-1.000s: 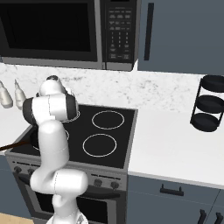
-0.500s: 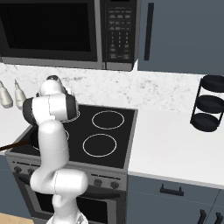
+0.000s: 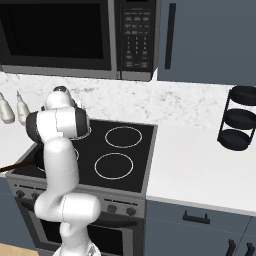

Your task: Pick the kettle from the counter and place it on a stove burner. Then turn the burner on.

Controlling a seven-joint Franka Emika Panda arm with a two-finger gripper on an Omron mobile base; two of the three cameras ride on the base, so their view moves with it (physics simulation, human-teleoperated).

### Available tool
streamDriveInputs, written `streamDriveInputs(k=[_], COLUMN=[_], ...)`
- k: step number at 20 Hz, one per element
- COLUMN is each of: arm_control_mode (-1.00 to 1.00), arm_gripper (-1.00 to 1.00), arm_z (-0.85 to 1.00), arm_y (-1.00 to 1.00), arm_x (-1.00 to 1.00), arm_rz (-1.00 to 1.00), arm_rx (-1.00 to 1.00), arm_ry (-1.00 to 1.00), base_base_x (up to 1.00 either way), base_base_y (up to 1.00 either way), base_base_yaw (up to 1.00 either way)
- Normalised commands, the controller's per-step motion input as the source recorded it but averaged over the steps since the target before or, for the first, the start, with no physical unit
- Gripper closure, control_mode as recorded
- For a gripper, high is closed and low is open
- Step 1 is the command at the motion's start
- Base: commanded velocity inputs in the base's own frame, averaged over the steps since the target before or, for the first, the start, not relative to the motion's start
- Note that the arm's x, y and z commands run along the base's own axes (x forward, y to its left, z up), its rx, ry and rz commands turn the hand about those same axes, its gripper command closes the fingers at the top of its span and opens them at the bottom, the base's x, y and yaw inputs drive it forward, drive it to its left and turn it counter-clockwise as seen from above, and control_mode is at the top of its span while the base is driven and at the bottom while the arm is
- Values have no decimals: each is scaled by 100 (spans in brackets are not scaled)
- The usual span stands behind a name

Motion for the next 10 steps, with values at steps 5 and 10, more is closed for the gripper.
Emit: streamDriveInputs(k=[5, 10], arm_control_mode=[-100, -100], arm_gripper=[-100, -100], arm_z=[0, 0], arm_y=[1, -7], arm_x=[-17, -65], arm_rz=[0, -7], arm_rx=[0, 0], arm_ry=[0, 0], base_base_x=[0, 0], base_base_y=[0, 0], base_base_yaw=[0, 0])
